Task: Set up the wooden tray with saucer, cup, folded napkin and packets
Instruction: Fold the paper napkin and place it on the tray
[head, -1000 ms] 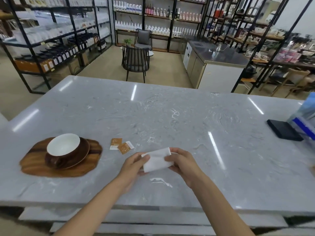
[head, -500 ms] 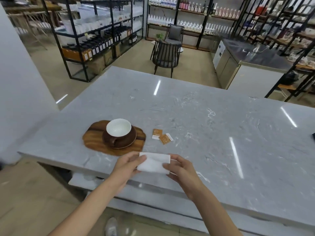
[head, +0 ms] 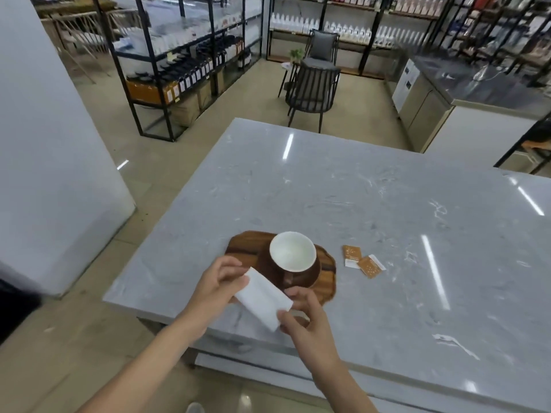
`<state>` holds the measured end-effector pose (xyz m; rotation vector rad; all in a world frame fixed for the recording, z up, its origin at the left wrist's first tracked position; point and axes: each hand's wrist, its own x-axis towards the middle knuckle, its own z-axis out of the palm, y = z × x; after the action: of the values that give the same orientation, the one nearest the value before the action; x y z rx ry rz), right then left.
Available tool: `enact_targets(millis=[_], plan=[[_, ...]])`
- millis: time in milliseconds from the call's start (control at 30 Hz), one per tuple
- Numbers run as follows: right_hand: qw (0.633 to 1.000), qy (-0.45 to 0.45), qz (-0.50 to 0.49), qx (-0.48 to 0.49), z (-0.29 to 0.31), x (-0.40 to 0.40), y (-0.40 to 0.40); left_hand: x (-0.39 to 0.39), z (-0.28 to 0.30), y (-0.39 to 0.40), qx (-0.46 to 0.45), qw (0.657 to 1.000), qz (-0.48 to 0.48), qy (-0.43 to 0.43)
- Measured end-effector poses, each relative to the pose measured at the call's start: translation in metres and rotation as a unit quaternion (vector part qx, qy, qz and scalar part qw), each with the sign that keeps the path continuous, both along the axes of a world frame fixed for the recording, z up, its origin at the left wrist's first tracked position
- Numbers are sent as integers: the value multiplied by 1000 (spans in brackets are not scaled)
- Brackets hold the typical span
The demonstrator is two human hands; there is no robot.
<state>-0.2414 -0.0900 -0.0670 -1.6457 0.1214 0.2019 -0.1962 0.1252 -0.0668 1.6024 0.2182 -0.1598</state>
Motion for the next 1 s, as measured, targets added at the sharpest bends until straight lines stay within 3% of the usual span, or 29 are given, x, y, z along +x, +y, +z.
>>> enact_targets(millis=[233, 467, 533, 733, 867, 1000], plan=[[961, -156, -115, -199, -21, 17, 82, 57, -14, 57, 130, 983, -91, -89], [934, -154, -185, -263, -38, 35, 124, 119, -24, 61, 198, 938, -239, -153], [923, -157, -191, -295, -44, 39, 131, 129, -30, 59, 242, 912, -272, -189], [874, -204, -195, -397, -62, 43, 139, 133, -38, 64, 414, 787, -320, -328], [840, -261, -162, -447, -71, 44, 139, 134, -42, 75, 456, 749, -366, -311], [829, -258, -172, -465, -77, 43, 140, 137, -44, 80, 481, 726, -393, -295]])
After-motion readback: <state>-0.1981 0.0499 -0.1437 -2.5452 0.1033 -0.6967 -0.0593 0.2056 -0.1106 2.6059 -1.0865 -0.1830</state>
